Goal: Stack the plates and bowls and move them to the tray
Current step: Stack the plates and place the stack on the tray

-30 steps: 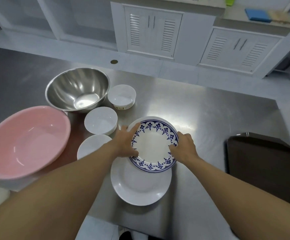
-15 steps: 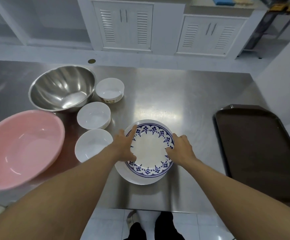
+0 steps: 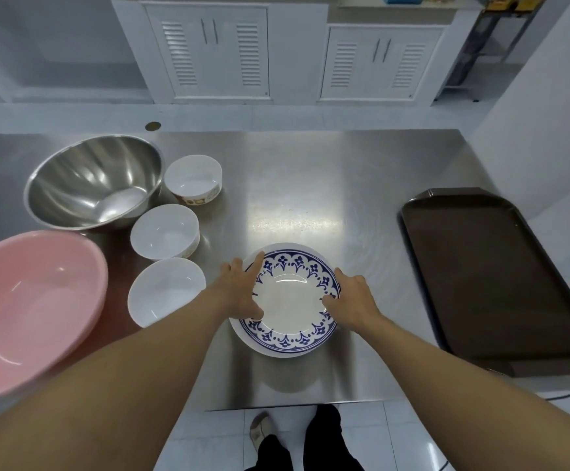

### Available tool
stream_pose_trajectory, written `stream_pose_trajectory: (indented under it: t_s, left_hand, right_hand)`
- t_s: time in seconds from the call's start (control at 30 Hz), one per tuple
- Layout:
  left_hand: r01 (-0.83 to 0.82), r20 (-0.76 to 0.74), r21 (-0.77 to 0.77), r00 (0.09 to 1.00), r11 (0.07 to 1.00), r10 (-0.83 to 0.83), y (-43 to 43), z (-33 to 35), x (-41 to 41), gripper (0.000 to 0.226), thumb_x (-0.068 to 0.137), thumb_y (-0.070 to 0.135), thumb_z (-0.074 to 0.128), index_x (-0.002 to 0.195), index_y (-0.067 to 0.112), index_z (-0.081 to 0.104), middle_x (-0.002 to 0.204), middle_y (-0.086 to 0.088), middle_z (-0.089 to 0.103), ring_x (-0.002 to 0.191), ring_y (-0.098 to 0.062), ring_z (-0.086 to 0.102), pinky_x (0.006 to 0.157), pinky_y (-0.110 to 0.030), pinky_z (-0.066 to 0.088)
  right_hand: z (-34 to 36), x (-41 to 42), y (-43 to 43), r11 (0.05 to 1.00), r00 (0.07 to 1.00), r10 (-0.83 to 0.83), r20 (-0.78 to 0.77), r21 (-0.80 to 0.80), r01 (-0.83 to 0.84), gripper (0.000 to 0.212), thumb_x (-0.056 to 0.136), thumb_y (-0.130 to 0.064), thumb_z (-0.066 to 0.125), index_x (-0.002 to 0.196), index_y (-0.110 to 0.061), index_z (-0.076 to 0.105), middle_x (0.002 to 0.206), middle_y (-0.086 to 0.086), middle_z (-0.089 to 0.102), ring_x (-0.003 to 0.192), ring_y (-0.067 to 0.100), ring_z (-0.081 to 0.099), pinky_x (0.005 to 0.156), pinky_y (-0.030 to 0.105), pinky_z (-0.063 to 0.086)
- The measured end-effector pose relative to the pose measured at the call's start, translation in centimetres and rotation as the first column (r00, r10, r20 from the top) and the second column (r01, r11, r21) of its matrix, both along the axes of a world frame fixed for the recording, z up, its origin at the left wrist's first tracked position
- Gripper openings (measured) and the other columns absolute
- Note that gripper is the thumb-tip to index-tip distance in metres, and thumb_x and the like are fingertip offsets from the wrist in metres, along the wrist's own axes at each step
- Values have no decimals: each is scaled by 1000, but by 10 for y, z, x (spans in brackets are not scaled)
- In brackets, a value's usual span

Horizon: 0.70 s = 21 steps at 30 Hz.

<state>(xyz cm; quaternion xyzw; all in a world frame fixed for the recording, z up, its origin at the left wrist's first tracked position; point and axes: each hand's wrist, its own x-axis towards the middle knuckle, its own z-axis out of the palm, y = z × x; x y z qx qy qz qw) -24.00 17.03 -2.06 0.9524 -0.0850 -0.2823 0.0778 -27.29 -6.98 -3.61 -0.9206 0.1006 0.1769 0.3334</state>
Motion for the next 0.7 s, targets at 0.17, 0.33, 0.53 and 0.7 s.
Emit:
stream_pose_trajectory:
  t_s: [0.17, 0.33, 0.53, 0.7]
  left_hand:
    - [8, -50, -38, 999, 999, -10, -11, 0, 3, 125, 69, 43, 79, 156, 34, -9, 146, -12, 23, 131, -39, 37, 106, -49, 45]
    - [-39, -71, -86, 997, 996, 33, -13, -2, 7, 125, 67, 41, 81, 156, 38, -7, 147, -12, 20, 129, -38, 42, 105, -50, 47]
    - [-24, -34, -163, 999, 986, 19, -36, 1, 15, 122, 66, 40, 81, 155, 39, -3, 142, -11, 24, 121, -36, 46, 99, -48, 52]
    - [18, -3, -194, 1000, 981, -19, -76, 10, 34, 119, 69, 37, 80, 156, 36, -1, 143, -12, 22, 120, -36, 47, 98, -46, 52]
  right_hand:
    - [-4, -8, -10, 999, 1000, -26, 3, -26, 26, 35, 86, -21, 57, 121, -17, 52, 117, 13, 49, 94, 23, 44, 87, 32, 49]
    - [-2, -10, -12, 1000, 1000, -17, 22, 26, 16, 35, 87, -14, 53, 122, -16, 52, 115, 15, 58, 100, 31, 56, 90, 42, 53]
    - [2, -6, -36, 998, 997, -63, 54, -10, 64, 42, 89, -13, 50, 130, -20, 49, 115, 15, 57, 102, 31, 54, 89, 39, 51]
    - [5, 2, -72, 991, 987, -126, 103, -39, 131, 60, 92, -15, 48, 149, -28, 36, 120, 14, 55, 105, 29, 54, 88, 37, 49]
